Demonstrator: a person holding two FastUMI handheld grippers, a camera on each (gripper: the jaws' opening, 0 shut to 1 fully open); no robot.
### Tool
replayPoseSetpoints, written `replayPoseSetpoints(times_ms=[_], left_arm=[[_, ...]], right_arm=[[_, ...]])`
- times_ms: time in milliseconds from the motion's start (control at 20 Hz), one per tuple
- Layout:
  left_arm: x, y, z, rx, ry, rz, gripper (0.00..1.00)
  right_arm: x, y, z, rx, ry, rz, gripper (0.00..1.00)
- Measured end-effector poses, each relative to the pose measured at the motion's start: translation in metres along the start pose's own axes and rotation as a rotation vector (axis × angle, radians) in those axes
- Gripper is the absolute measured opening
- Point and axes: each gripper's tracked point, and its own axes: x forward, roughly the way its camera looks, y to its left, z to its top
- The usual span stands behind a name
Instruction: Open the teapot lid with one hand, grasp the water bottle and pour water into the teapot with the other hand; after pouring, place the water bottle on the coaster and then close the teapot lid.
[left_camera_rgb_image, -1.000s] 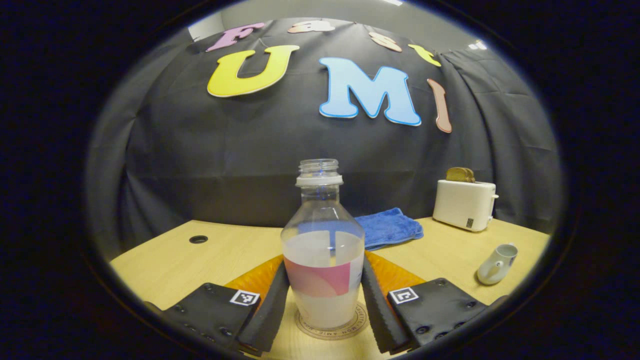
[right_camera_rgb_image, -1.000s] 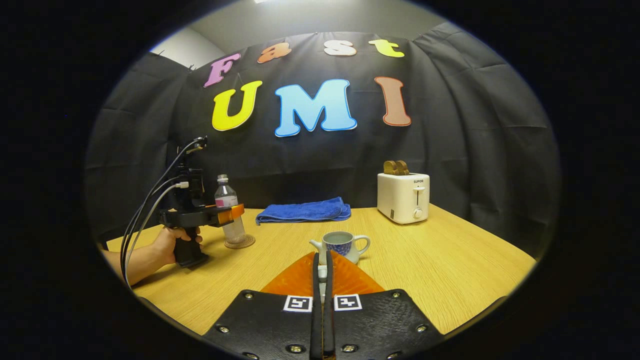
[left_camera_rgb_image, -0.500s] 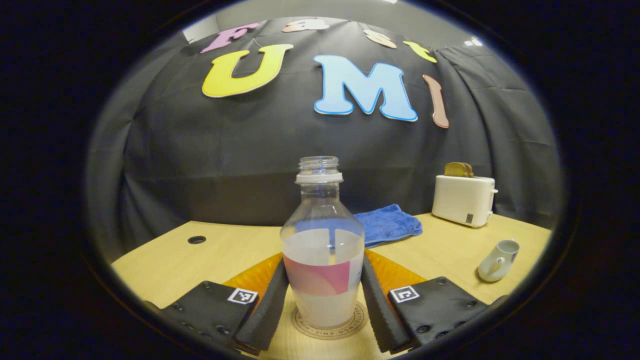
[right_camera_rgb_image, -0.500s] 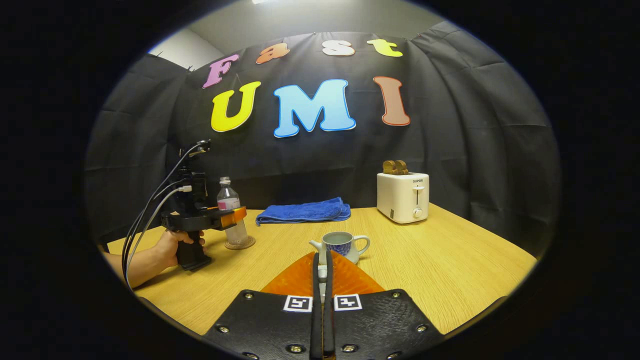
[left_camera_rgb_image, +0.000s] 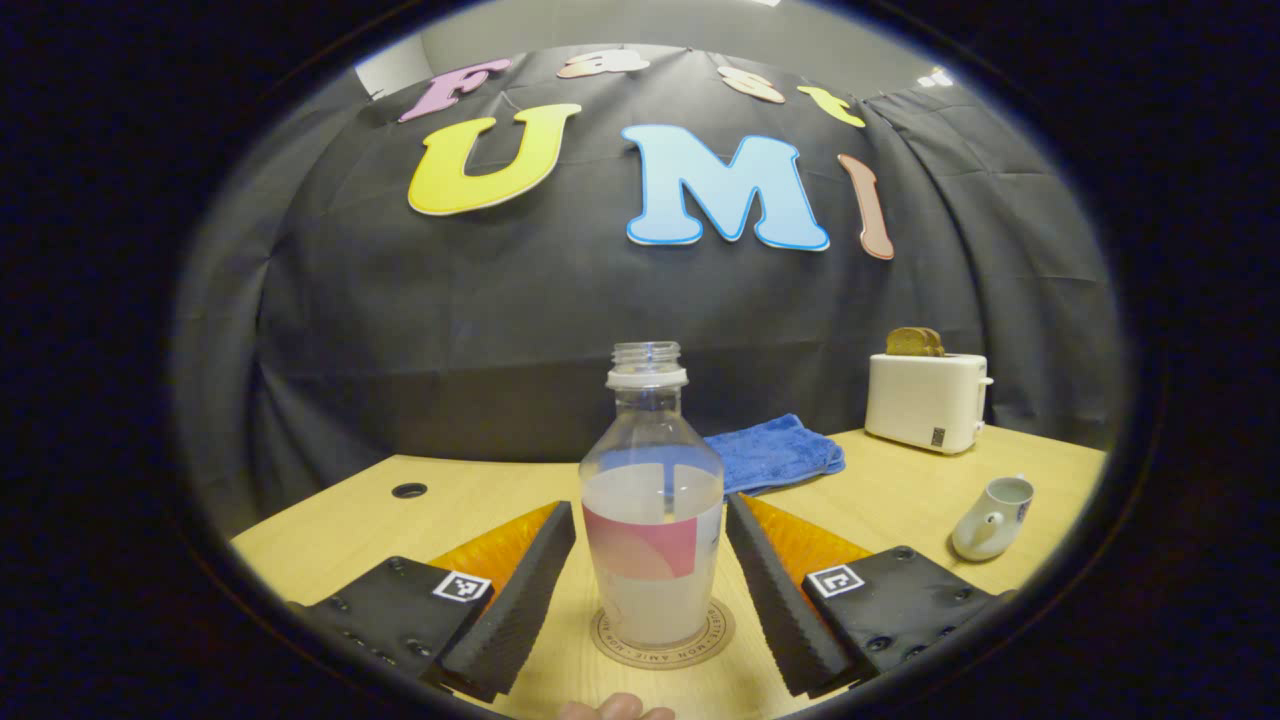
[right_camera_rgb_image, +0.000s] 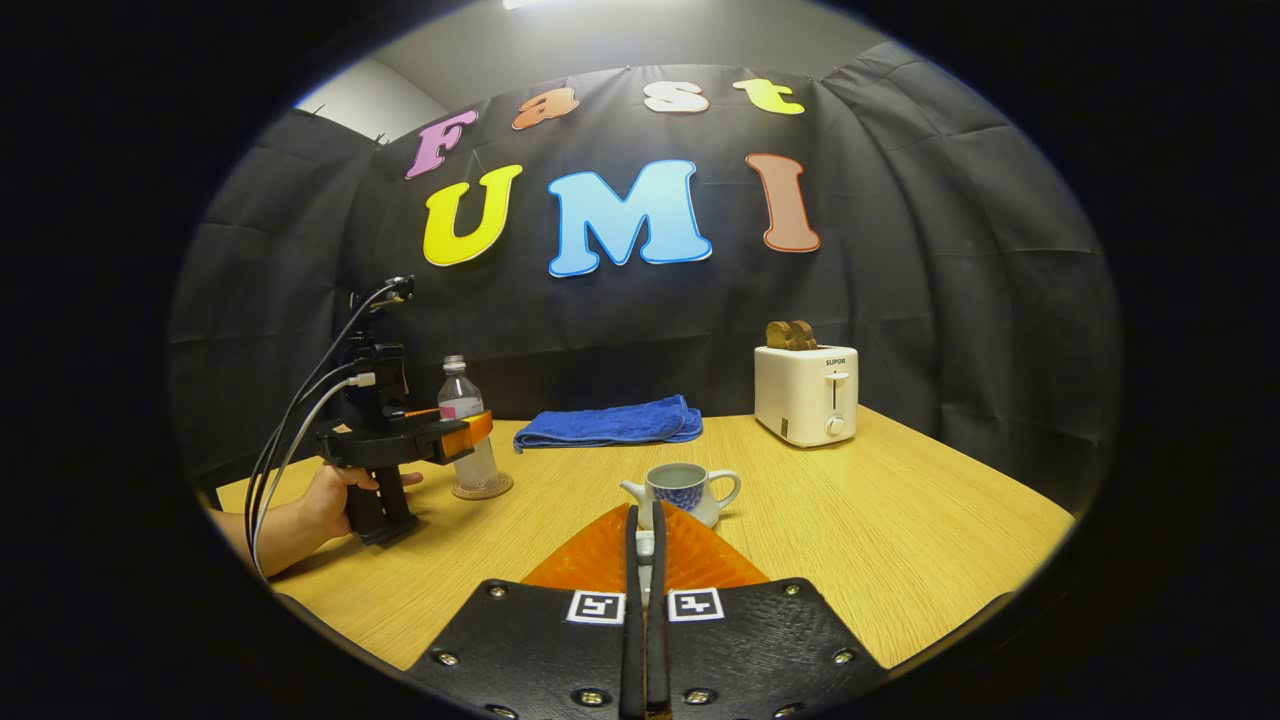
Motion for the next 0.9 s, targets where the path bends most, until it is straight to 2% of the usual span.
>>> replayPoseSetpoints(times_ms=[250,450,650,900], left_arm=[[-0.023,-0.002,-0.007,-0.018,0.017,0.003,1.0],[-0.064,-0.001,-0.002,-0.031,-0.004,0.023,1.0],[-0.111,-0.014,0.023,-0.076,-0.052,0.003,1.0],[-0.158,-0.026,0.046,-0.018,-0.105,0.021,1.0]], right_arm=[[-0.004,0.003,0.003,0.002,-0.01,0.007,0.01],[0.006,0.006,0.013,0.003,-0.033,0.024,0.01],[0.039,-0.003,0.029,-0.012,-0.068,0.007,0.01],[0.097,-0.023,0.035,0.013,-0.07,-0.051,0.01]])
